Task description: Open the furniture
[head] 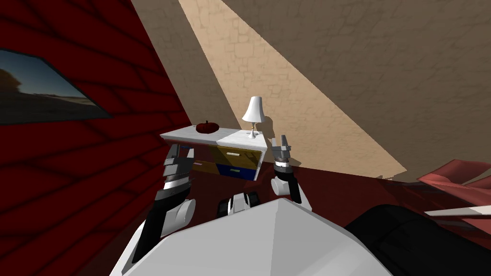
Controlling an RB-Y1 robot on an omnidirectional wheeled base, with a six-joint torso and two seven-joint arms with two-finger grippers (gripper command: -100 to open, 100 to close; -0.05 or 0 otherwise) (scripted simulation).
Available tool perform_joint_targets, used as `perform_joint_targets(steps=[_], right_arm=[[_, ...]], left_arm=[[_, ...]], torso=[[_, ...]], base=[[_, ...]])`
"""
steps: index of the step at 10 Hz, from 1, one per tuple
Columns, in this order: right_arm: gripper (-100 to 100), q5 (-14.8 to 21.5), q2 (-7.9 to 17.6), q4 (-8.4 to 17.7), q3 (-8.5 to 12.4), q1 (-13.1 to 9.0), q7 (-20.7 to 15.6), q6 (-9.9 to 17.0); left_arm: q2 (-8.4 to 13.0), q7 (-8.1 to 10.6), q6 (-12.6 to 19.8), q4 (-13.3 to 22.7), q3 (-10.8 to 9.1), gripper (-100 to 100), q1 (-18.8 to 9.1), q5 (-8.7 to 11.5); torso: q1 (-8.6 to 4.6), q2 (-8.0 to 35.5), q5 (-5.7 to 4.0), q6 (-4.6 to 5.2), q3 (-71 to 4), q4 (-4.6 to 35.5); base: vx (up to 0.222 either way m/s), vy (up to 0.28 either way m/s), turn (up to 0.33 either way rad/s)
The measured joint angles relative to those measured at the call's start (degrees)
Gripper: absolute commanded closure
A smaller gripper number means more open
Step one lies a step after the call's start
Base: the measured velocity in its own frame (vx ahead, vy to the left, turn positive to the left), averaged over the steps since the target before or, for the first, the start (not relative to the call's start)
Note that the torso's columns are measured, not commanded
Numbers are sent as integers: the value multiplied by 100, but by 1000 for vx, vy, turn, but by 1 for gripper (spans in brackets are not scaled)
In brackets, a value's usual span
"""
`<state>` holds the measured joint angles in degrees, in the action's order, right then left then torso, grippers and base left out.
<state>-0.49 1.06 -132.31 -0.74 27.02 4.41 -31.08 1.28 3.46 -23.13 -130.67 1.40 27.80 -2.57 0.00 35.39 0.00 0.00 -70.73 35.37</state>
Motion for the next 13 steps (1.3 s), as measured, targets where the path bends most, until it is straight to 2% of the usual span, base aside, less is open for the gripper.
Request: perform_joint_targets(steps=[1, 3, 4, 5, 7, 8, 10, 13], right_arm=[[0, 0, 0, 0, 0, 0, 0, 0], [0, 0, 0, 3, 0, 1, 0, 1], [0, 0, 0, 3, 0, 1, 0, 1], [0, 0, 0, 3, 0, 1, 0, 1], [0, 0, 0, 3, 0, 1, 0, 1], [0, 0, 0, 3, 0, 1, 0, 1], [0, 0, 0, 3, 0, 1, 0, 1], [0, 0, 0, 3, 0, 1, 0, 1]], left_arm=[[0, 0, 0, 0, 0, -100, 0, 0], [224, -19, -4, 159, 33, -100, -35, -19], [359, -24, 57, 270, 32, -100, -119, -24], [418, -55, 75, 399, 90, -100, -139, -57], [552, -60, 109, 636, 87, -100, -232, -59], [587, -67, 148, 800, 89, -100, -343, -69], [632, -96, 107, 1045, 148, -100, -339, -97], [611, -166, 153, 1541, 237, -100, -540, -160]], torso=[[0, 423, 0, 0, -846, 423], [2, 664, 1, 0, -1356, 667], [1, 674, 1, 1, -1384, 682], [1, 681, 0, 0, -1388, 687], [-1, 692, 0, 0, -1383, 692], [0, 694, 0, 0, -1381, 693], [0, 692, 0, 0, -1383, 692], [0, 685, 0, 1, -1387, 690]], base=[[16, 0, -35], [32, 1, -50], [45, 6, -61], [47, 2, -48], [38, 2, -44], [34, 3, -54], [37, 4, -49], [46, 6, -65]])
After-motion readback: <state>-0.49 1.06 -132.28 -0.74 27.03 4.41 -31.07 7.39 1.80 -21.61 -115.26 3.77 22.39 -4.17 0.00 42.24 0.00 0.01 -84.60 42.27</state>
